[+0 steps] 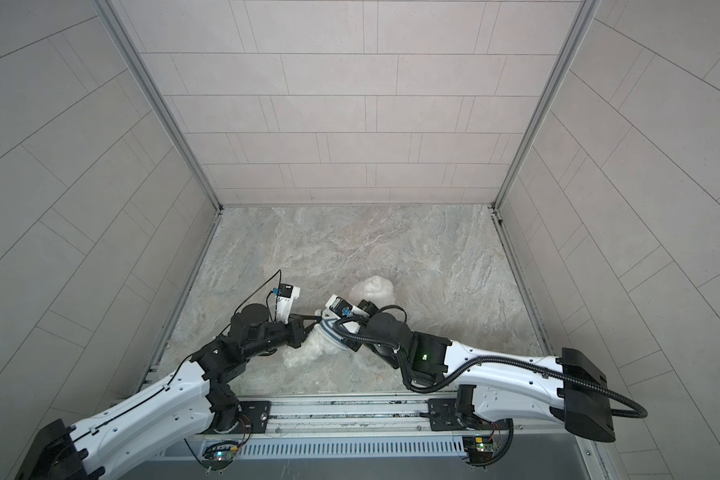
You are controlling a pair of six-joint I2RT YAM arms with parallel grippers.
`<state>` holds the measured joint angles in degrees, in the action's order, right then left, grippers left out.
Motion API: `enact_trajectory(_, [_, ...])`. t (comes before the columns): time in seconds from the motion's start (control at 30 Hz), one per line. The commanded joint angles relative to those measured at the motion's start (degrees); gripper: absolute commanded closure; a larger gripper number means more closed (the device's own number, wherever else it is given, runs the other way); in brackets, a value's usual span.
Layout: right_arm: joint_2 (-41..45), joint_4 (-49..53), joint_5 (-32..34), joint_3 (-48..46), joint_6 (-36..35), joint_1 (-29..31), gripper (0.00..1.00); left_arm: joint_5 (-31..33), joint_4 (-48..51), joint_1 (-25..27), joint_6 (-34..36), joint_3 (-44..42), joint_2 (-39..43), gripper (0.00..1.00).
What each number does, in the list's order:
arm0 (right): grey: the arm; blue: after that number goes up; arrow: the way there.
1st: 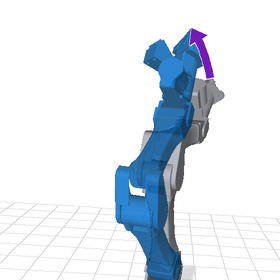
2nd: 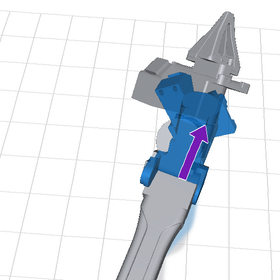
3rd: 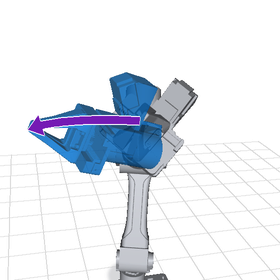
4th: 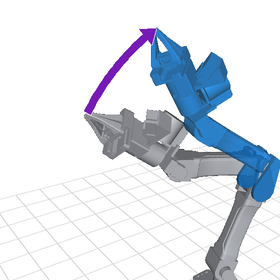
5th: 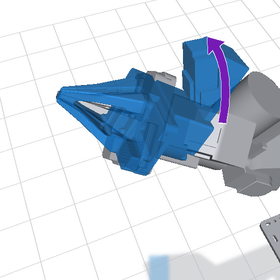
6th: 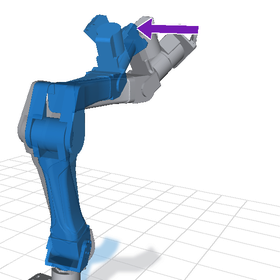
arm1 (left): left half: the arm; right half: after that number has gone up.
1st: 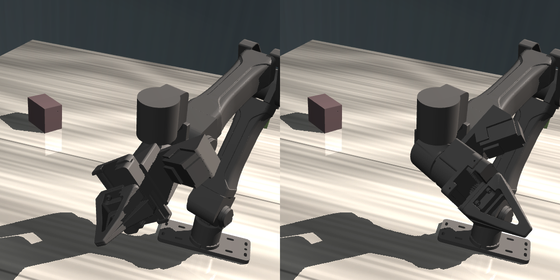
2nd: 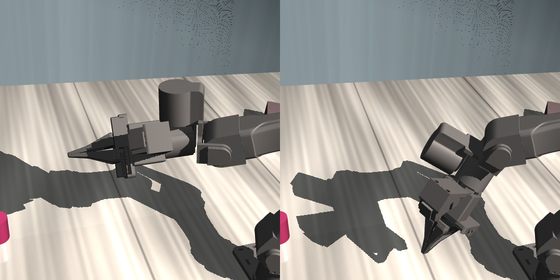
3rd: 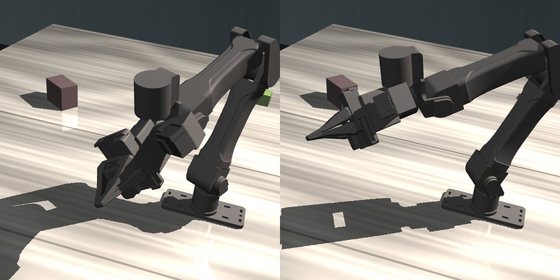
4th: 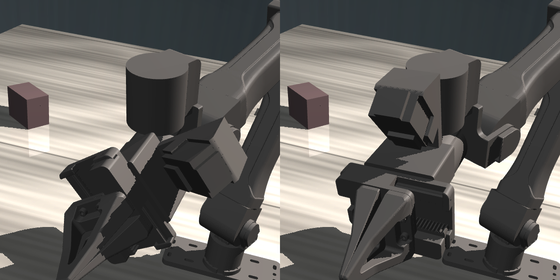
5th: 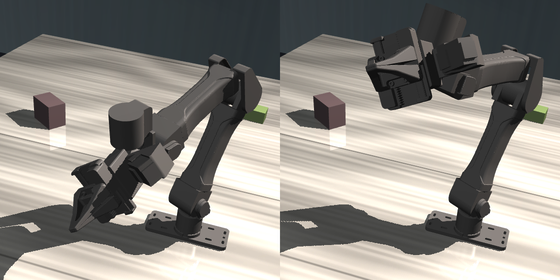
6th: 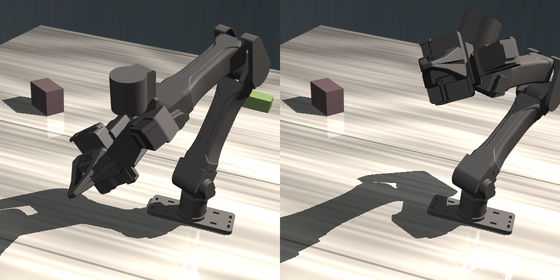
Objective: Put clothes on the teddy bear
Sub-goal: 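Lift the bear upright with both grippers holding the sweater and paw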
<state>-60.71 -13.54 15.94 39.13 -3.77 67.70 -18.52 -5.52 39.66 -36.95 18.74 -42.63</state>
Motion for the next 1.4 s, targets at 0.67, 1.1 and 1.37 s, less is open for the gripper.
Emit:
enact_trajectory(0.67, [-2.1,21.1,4.7,21.2,6.3,-4.2,1.00,5.9,18.4,0.9,4.7,21.8,17.0,0.30])
enact_trajectory(1.1, [-1.5,21.3,2.8,22.7,8.0,-4.1,1.00,8.1,13.6,6.3,-0.8,25.2,0.6,0.56])
enact_trajectory(1.37, [-0.6,20.5,2.7,21.8,8.7,-4.1,1.00,7.1,9.8,8.0,-1.0,24.3,-4.6,0.79])
